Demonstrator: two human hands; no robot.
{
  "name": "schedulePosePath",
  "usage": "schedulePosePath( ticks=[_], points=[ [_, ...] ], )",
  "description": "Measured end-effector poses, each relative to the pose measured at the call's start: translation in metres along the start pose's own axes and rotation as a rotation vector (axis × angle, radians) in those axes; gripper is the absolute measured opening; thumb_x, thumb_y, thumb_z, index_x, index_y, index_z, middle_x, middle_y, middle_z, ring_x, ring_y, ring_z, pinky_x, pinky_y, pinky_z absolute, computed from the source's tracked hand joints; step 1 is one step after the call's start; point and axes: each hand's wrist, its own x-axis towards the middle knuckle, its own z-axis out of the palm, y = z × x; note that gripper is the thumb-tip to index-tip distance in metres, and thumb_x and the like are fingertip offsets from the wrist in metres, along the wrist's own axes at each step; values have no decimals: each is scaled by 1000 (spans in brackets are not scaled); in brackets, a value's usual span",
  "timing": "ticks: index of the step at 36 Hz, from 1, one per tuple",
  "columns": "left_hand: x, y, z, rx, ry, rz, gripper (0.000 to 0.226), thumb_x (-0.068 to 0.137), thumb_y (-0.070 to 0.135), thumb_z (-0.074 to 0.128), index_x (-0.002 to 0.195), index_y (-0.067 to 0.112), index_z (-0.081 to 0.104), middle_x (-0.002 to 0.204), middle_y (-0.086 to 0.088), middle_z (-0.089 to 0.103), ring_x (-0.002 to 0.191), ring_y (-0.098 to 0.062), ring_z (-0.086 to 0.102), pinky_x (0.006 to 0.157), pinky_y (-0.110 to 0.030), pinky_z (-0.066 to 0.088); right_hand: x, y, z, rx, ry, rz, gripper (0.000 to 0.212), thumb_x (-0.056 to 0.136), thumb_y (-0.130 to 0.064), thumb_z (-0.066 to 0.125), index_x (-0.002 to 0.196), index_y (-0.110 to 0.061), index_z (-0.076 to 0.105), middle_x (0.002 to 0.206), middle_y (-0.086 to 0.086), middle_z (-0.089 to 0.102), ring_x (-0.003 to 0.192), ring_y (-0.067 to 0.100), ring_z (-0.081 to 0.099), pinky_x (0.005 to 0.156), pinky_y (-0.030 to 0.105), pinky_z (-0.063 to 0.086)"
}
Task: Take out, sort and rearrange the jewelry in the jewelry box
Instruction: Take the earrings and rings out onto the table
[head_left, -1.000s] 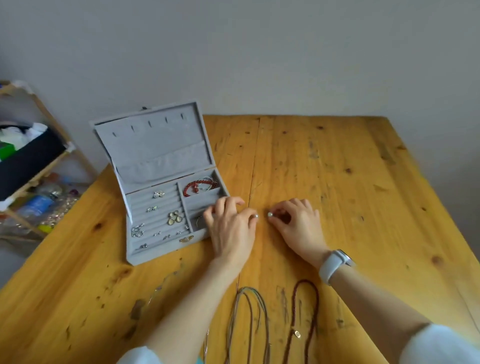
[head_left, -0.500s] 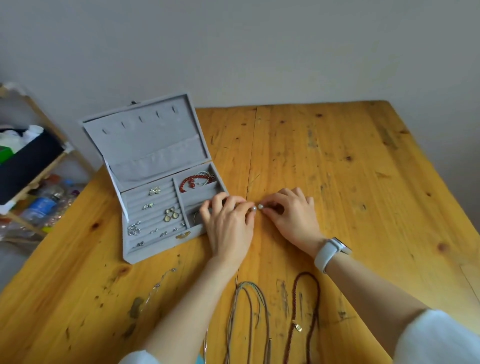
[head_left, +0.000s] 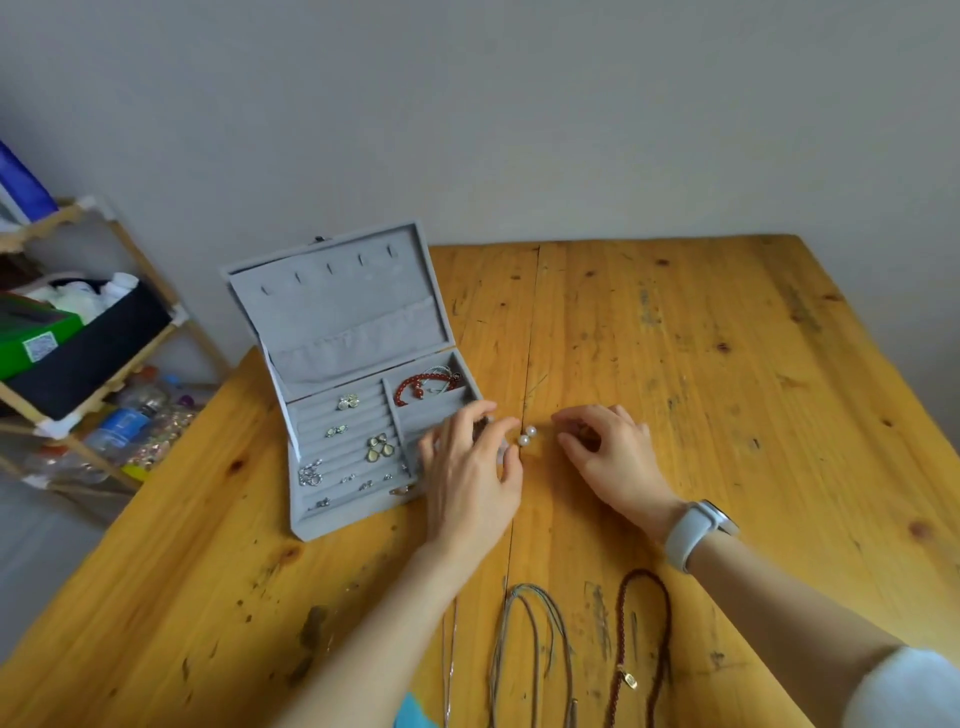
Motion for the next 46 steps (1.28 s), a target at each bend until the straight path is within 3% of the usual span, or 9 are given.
schedulePosePath(
  ticks=[6, 9, 13, 16, 23, 29, 33, 40, 46],
  points=[
    [16, -49, -39, 134, 97, -138, 28, 80, 23, 47, 98, 19, 67, 98, 0, 63, 95, -22, 54, 79, -35, 31, 17, -32, 8, 17, 35, -76, 21, 88, -16, 52, 105, -22, 63, 94, -4, 60, 94, 18, 48, 83, 36, 37],
    [23, -82, -55, 264, 36, -262, 23, 83, 15, 57, 103, 16, 68, 100, -4, 65, 98, -28, 55, 83, -40, 33, 31, -54, 19, 2, 50, -168, 20, 89, -17, 51, 104, -22, 64, 93, -5, 59, 92, 18, 48, 76, 31, 32],
    [31, -113, -65, 339, -65, -350, 24, 85, 16, 59, 108, 19, 67, 107, -3, 64, 106, -26, 50, 84, -37, 26, 53, -87, 41, -71, -20, -279, 25, 93, -18, 47, 112, -21, 62, 107, 0, 60, 100, 22, 46, 76, 32, 29],
    [34, -126, -65, 371, -104, -337, 24, 86, 17, 58, 109, 19, 66, 108, -2, 61, 107, -24, 49, 82, -35, 25, 70, -107, 62, -160, -114, -330, 28, 94, -21, 42, 115, -26, 59, 112, 1, 57, 109, 24, 42, 82, 36, 31],
    [27, -132, -61, 293, 4, -346, 29, 82, 8, 62, 110, 11, 65, 107, -8, 60, 105, -30, 53, 80, -42, 34, 93, -139, 111, -227, -240, -344, 32, 94, -24, 41, 123, -28, 54, 120, 2, 53, 113, 25, 39, 87, 38, 30],
    [28, -132, -60, 309, 0, -361, 31, 85, 12, 57, 115, 13, 61, 111, -6, 59, 109, -27, 51, 86, -41, 30, 94, -137, 125, -274, -112, -414, 29, 93, -26, 45, 117, -23, 60, 114, 3, 57, 109, 27, 42, 82, 36, 26],
    [27, -132, -60, 321, 6, -368, 30, 85, 12, 57, 114, 14, 62, 110, -5, 60, 108, -26, 51, 86, -39, 25, 96, -137, 124, -267, -113, -402, 21, 90, -25, 49, 105, -16, 60, 111, 4, 60, 108, 27, 44, 82, 36, 26],
    [28, -132, -60, 414, 60, -218, 17, 77, 11, 68, 92, 17, 69, 87, 0, 65, 82, -24, 60, 71, -34, 19, 98, -136, 113, -302, -140, -422, 17, 88, -28, 49, 97, -17, 58, 108, 0, 60, 107, 21, 45, 84, 34, 26],
    [40, -134, -57, 481, 33, -124, 19, 75, 9, 71, 93, 15, 71, 82, -1, 65, 79, -25, 58, 72, -34, 20, 96, -129, 91, -129, -75, -405, 13, 87, -24, 52, 95, -16, 60, 99, 1, 62, 99, 21, 48, 76, 31, 24]
  ],
)
